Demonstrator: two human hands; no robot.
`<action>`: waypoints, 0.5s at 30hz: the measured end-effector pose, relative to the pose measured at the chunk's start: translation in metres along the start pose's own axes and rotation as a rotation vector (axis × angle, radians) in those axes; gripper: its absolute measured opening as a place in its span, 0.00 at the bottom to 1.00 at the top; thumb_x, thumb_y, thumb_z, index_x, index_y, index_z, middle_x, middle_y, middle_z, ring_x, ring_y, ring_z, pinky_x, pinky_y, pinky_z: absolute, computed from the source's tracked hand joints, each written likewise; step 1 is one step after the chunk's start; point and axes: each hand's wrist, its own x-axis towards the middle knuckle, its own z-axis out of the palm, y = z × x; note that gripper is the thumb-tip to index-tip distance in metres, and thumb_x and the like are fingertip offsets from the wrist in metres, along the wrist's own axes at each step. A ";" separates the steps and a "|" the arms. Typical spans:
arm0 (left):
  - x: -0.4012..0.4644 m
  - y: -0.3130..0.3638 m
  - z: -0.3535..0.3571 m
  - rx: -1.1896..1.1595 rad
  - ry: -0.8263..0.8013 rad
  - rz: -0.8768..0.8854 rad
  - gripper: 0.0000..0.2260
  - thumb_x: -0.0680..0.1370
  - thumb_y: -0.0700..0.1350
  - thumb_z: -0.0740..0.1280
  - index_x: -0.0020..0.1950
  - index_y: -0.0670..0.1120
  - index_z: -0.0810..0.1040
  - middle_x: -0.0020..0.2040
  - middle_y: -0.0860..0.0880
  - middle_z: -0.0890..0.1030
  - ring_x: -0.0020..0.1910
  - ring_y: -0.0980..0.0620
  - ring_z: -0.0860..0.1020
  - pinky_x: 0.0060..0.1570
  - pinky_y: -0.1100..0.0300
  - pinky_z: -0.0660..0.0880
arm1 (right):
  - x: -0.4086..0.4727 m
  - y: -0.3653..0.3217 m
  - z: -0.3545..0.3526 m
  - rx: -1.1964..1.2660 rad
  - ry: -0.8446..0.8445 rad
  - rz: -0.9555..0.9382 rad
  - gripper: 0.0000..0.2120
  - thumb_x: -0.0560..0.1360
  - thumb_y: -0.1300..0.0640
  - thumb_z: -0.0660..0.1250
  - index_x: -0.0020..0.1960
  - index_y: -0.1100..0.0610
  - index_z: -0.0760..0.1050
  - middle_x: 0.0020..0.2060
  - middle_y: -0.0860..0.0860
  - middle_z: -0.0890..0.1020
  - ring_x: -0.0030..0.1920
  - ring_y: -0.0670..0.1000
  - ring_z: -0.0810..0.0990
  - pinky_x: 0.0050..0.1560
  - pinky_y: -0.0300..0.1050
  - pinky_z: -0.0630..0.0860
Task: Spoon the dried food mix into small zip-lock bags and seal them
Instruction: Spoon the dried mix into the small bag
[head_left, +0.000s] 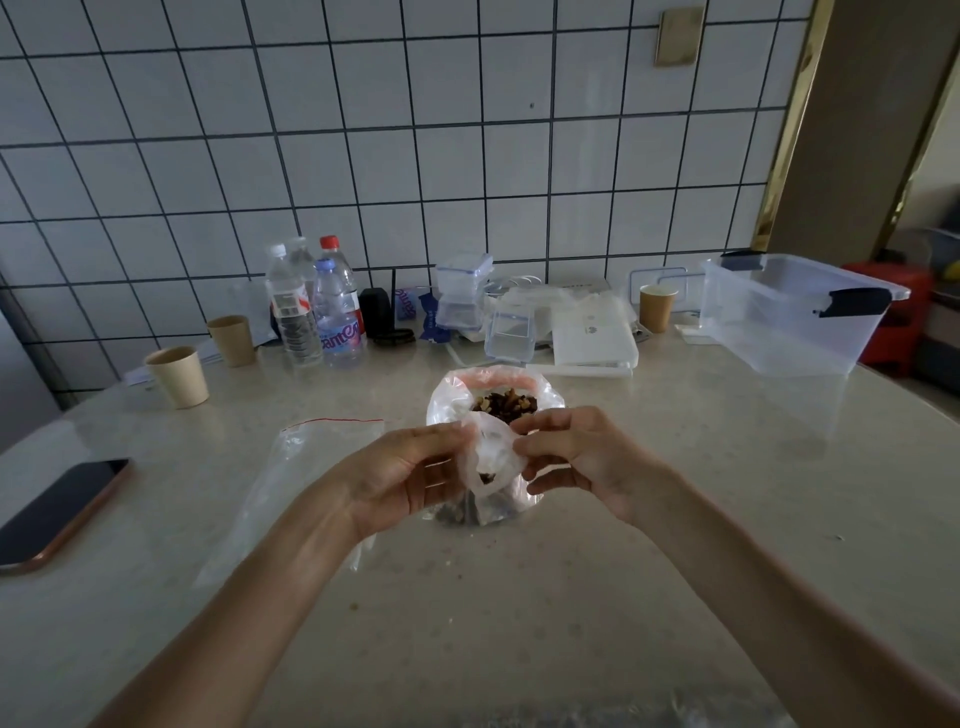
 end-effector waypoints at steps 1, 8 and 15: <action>-0.001 0.003 0.001 0.060 0.048 0.022 0.16 0.71 0.45 0.79 0.57 0.42 0.87 0.54 0.42 0.87 0.48 0.50 0.85 0.49 0.56 0.83 | -0.001 -0.002 0.001 -0.071 0.048 -0.060 0.10 0.74 0.69 0.74 0.54 0.63 0.83 0.38 0.58 0.86 0.33 0.52 0.84 0.37 0.48 0.84; -0.003 0.010 0.003 0.865 0.629 0.575 0.06 0.75 0.38 0.75 0.41 0.47 0.84 0.36 0.51 0.84 0.31 0.54 0.83 0.34 0.57 0.82 | -0.006 -0.006 0.005 -0.700 0.364 -0.563 0.13 0.69 0.67 0.70 0.48 0.51 0.77 0.27 0.48 0.78 0.29 0.54 0.78 0.32 0.50 0.76; -0.006 0.011 0.010 0.754 0.516 0.347 0.07 0.81 0.48 0.69 0.50 0.45 0.78 0.45 0.45 0.83 0.35 0.50 0.86 0.36 0.51 0.84 | -0.004 -0.008 0.004 -0.401 0.204 -0.075 0.04 0.79 0.63 0.65 0.48 0.62 0.78 0.27 0.52 0.80 0.26 0.54 0.82 0.28 0.47 0.81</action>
